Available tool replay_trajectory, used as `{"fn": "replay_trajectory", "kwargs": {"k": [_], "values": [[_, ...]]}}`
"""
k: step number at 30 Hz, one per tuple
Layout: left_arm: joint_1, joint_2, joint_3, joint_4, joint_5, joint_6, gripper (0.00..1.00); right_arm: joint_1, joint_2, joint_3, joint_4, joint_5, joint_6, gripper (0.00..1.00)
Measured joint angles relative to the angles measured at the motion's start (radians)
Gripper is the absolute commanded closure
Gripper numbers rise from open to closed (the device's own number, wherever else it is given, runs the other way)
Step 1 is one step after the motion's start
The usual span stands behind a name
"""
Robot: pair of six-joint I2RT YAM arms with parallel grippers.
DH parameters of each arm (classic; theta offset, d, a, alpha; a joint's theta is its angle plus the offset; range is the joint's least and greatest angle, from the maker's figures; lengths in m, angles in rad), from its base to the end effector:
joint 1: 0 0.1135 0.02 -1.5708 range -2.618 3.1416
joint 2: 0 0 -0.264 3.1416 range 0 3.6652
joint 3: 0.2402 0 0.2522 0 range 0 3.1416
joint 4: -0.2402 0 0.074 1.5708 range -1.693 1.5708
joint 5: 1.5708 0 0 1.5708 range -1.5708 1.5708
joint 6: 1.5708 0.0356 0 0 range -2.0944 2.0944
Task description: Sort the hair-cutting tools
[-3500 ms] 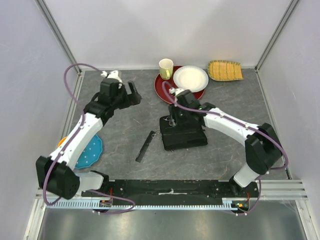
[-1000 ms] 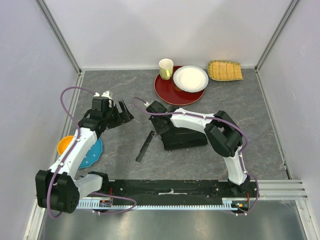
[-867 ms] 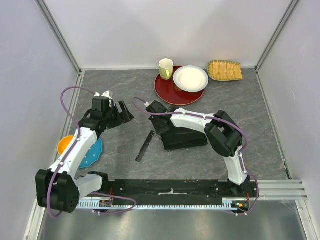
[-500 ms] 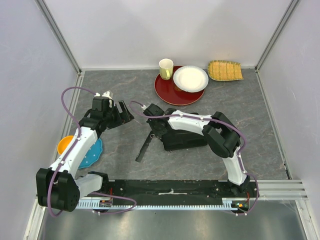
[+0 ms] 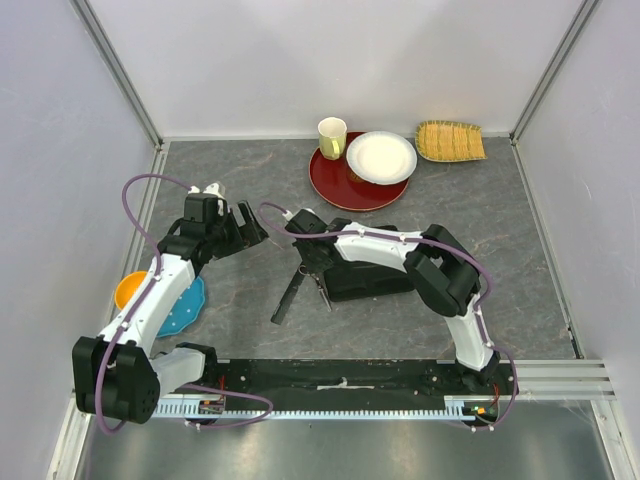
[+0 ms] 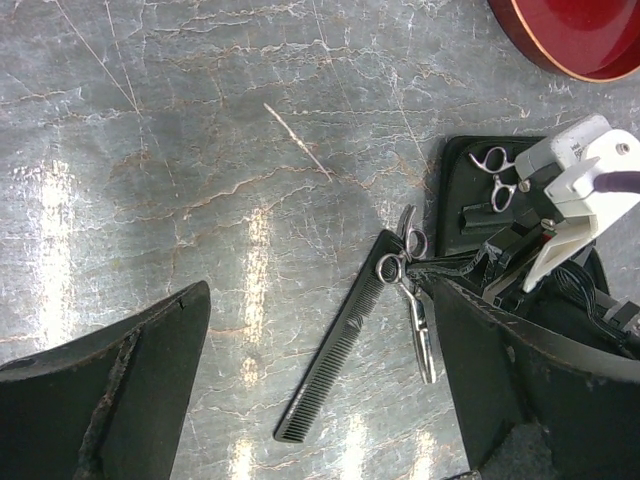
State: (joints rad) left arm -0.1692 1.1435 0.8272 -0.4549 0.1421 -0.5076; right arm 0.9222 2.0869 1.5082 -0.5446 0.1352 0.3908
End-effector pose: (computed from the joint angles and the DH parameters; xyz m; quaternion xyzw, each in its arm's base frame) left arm 0.2361 -0.0455 0.2584 -0.1275 0.9103 -0.1906 0.3445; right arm 0.2669 0.3441 0.1608 -0.2410 0.9426 0.0829 0.2156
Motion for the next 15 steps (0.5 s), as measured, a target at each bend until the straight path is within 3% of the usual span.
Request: {"fn": "replay_trajectory", "kwargs": {"k": [7,15], "values": [[0.002,-0.06,-0.006,-0.002,-0.013,-0.001,0.0,0.003,-0.053,-0.064,0.025,0.018,0.06,1.0],[0.005,-0.159,-0.021,0.019,0.021,-0.004,0.11,-0.011,-0.231,-0.071,0.013,0.021,0.192,1.0]]}}
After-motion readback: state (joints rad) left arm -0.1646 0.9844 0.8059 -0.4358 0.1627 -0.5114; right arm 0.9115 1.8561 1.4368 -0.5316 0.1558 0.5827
